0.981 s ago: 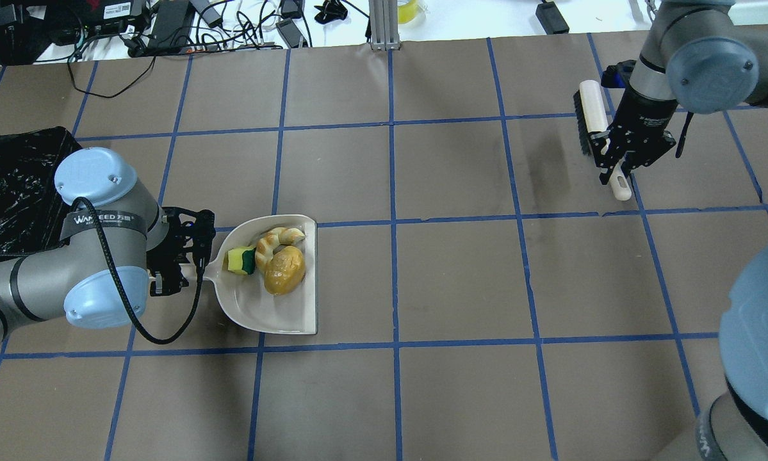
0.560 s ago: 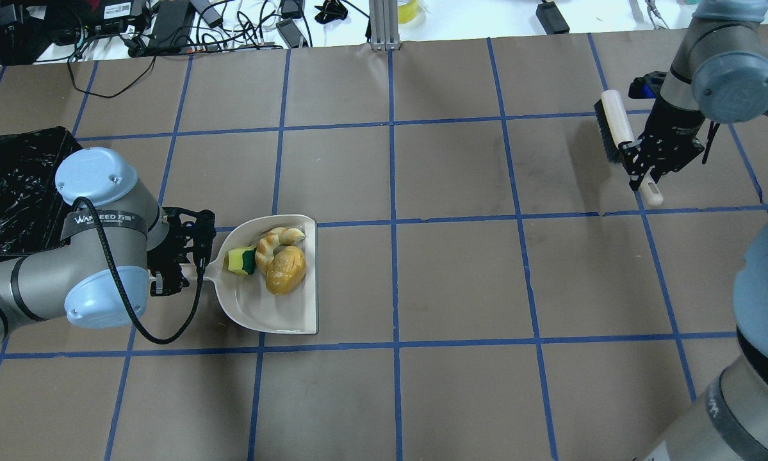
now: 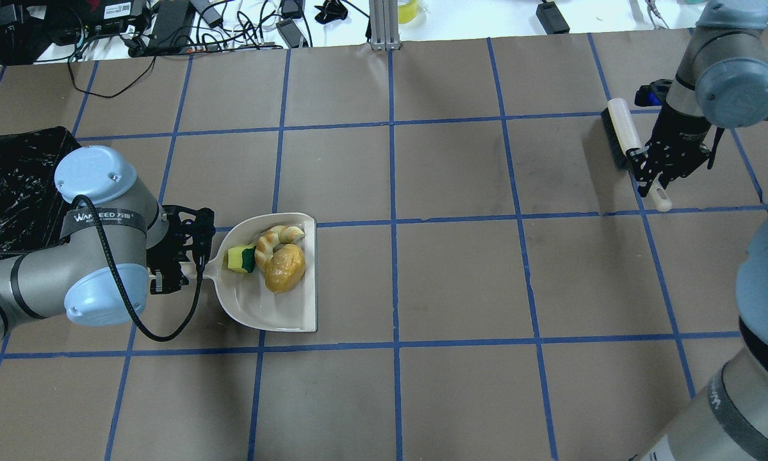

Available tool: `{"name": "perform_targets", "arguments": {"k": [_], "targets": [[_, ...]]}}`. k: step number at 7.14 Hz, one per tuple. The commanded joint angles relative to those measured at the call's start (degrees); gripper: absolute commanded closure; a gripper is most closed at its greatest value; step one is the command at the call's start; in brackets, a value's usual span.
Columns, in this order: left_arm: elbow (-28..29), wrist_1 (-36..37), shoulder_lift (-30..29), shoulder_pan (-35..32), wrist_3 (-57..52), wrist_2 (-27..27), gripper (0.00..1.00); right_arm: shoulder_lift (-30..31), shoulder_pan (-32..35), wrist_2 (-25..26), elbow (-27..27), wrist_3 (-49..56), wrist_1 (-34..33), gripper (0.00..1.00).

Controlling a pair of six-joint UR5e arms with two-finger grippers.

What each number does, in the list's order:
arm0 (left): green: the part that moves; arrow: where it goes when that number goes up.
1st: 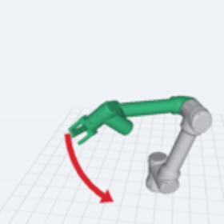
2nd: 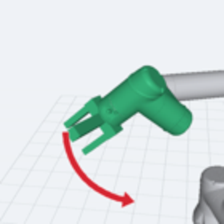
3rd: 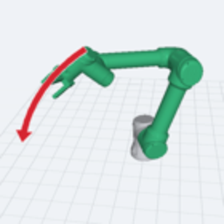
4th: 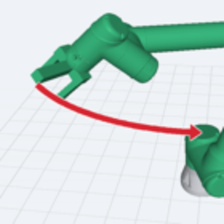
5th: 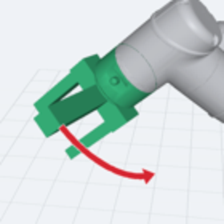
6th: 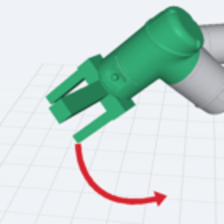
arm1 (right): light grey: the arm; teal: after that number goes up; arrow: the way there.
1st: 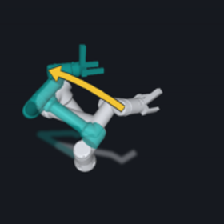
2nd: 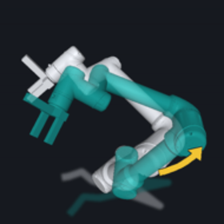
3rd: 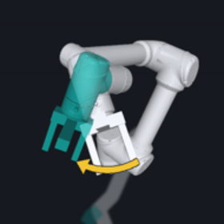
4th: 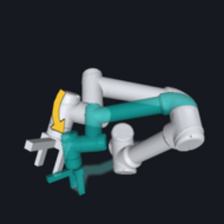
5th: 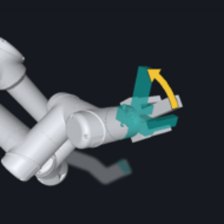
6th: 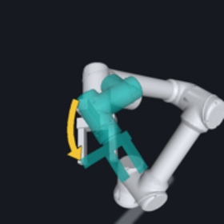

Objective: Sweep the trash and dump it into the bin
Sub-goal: 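Return the brush to its spot and release it with the right gripper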

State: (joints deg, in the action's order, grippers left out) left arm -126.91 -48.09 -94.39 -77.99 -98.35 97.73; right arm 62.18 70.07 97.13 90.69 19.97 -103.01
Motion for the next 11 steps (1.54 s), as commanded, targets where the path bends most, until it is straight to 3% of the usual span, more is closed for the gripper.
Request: {"name": "perform_targets", "arguments": {"k": [1, 2, 4, 6, 8, 9, 11], "targets": [[0.3, 0.2, -0.4, 0.0, 0.1, 0.0, 1.00, 0.1, 0.0, -0.1, -0.4, 0.1, -0.3, 0.18], [1.2, 0.2, -1.2, 0.1, 1.0, -0.2, 1.00, 1.4, 0.1, -0.4, -0.9, -0.3, 0.3, 0.00], [1.6, 0.2, -0.8, 0.6, 1.3, -1.9, 1.00, 11.4, 0.4, -1.0, -0.9, -0.2, 1.9, 0.00], [1.7, 0.1, 0.3, 2.4, 1.5, -5.1, 1.00, 22.0, 0.9, -1.8, -0.9, -0.5, 8.3, 0.00], [2.9, -0.7, 0.8, 7.3, 1.4, -8.7, 1.00, 27.7, 4.1, -5.0, -0.9, -5.9, 13.4, 0.00], [6.6, -4.1, 1.2, 9.2, 1.5, -8.7, 1.00, 30.5, 6.6, -7.5, -0.9, -9.9, 16.1, 0.00], [19.4, -18.6, 1.4, 16.2, 0.6, -8.7, 1.00, 33.7, 12.7, -8.7, -0.9, -18.0, 17.2, 0.00]]}}
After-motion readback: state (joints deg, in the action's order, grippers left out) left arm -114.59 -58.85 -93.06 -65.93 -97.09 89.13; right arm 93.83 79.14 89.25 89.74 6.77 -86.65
